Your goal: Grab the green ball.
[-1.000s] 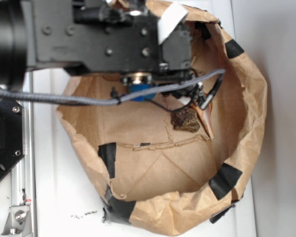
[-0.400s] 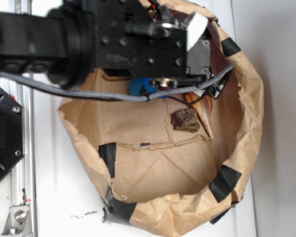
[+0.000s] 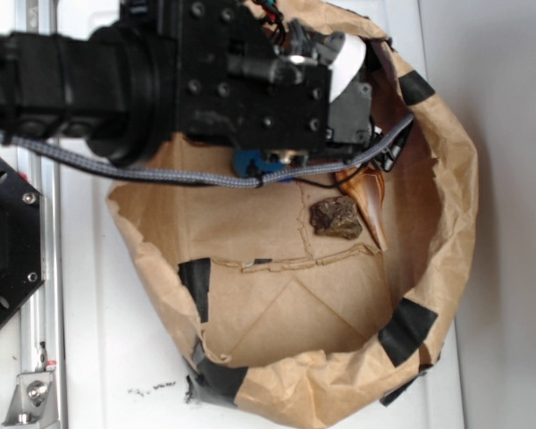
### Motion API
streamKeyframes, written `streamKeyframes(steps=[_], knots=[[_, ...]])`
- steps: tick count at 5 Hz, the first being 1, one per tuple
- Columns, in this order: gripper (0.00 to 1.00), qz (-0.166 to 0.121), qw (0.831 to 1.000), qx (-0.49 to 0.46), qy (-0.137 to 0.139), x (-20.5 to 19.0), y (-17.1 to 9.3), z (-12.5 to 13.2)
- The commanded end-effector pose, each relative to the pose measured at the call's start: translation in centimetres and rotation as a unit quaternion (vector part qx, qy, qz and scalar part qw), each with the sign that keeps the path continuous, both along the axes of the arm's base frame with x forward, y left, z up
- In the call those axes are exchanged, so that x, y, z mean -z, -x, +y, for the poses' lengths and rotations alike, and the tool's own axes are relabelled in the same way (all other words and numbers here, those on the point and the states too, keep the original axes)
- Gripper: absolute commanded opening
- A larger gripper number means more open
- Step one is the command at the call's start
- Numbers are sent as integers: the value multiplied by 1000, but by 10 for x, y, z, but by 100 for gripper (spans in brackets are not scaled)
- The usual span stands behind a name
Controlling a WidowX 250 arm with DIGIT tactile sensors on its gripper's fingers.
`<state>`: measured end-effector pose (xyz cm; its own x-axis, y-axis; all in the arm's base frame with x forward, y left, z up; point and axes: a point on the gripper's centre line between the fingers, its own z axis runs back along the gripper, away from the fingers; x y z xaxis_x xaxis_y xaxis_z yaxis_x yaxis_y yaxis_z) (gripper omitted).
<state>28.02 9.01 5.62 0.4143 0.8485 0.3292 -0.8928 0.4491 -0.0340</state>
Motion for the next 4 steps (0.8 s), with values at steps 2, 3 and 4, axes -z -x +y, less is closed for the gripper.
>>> streamKeyframes(steps=[2, 3, 4], knots=[[100, -19, 998, -51, -11, -7, 0, 16], [100, -18, 998, -55, -12, -7, 0, 16], [100, -14, 997, -68, -18, -3, -5, 21]])
